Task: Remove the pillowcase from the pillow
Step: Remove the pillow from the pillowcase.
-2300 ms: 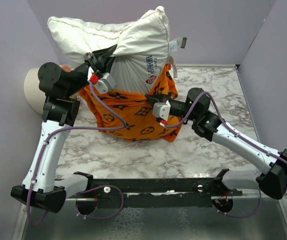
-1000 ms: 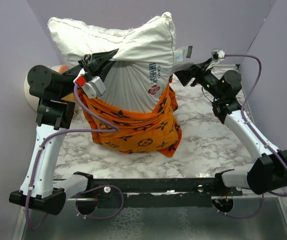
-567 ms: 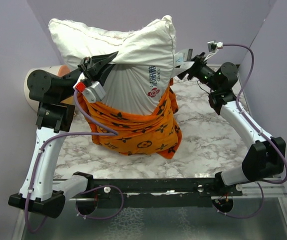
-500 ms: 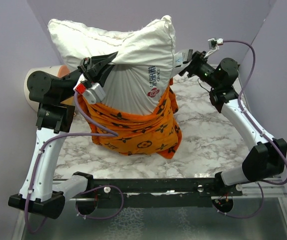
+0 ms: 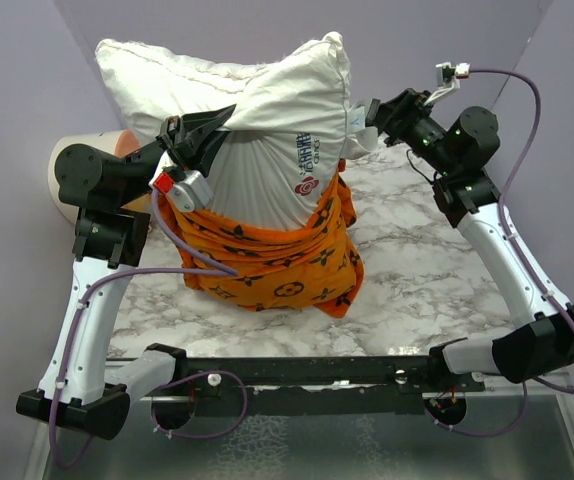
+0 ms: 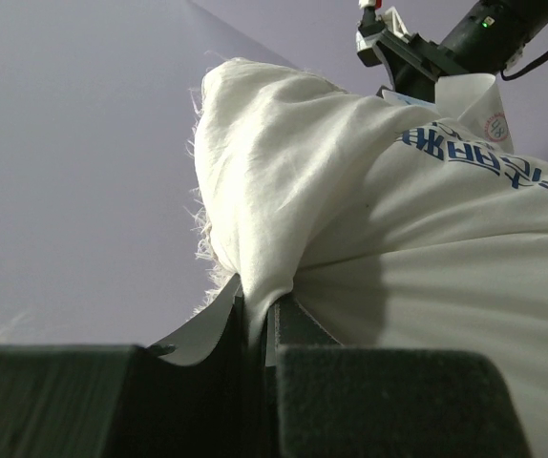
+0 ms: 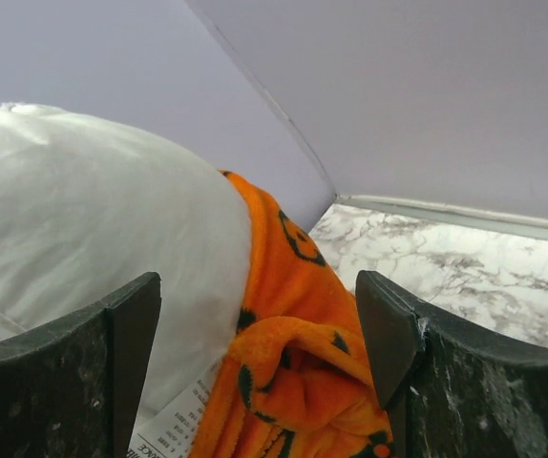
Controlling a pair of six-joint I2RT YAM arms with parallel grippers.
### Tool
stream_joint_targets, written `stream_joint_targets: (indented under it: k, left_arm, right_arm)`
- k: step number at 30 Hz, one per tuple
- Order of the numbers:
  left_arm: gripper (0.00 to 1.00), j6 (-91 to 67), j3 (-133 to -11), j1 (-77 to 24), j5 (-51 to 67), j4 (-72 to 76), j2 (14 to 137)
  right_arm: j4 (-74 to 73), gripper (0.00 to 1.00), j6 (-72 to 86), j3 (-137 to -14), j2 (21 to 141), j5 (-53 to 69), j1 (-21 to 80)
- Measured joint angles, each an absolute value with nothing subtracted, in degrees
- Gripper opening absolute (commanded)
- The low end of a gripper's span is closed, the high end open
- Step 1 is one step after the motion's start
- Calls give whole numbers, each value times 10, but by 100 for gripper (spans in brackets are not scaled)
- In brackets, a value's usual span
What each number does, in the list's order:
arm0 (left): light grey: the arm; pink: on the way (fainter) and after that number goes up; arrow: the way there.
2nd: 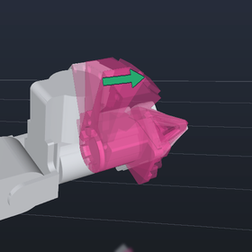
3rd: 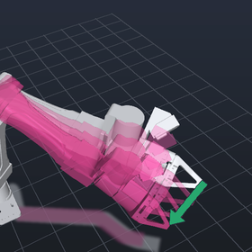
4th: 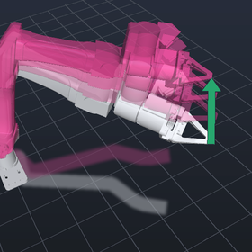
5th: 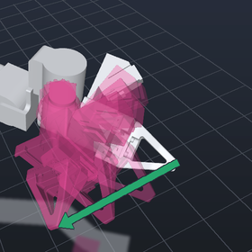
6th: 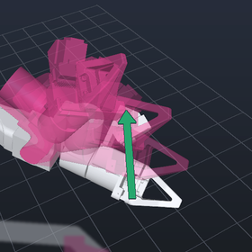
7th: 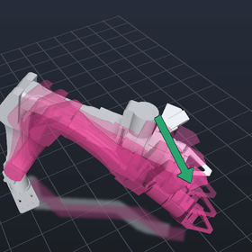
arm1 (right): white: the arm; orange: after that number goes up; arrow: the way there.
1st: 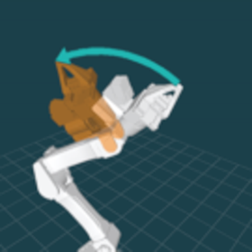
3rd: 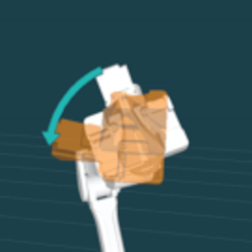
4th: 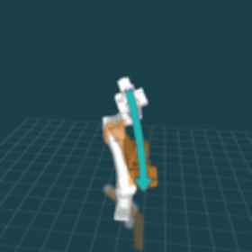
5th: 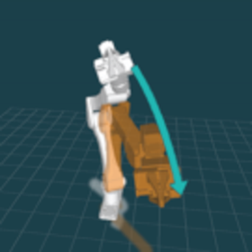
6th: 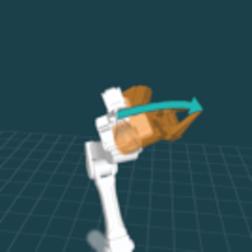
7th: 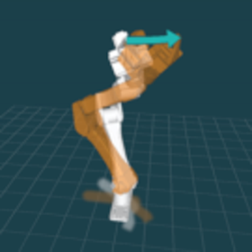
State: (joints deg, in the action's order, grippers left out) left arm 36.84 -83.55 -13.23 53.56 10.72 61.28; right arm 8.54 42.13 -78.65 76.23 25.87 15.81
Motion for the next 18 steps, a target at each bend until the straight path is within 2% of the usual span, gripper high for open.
stream_joint_targets:
  k: [6,10,14,18]
  left_arm:
    - [0,368,-835,-132,536,107,613]
    - [0,368,-835,-132,535,107,613]
    - [0,368,-836,-132,535,107,616]
    - [0,368,-837,-132,536,109,619]
  right_arm:
    - [73,75,408,-782,793,277,191]
    - [72,59,397,-765,809,280,209]
    - [75,39,400,-747,818,280,217]
    - [98,28,404,-713,817,277,217]
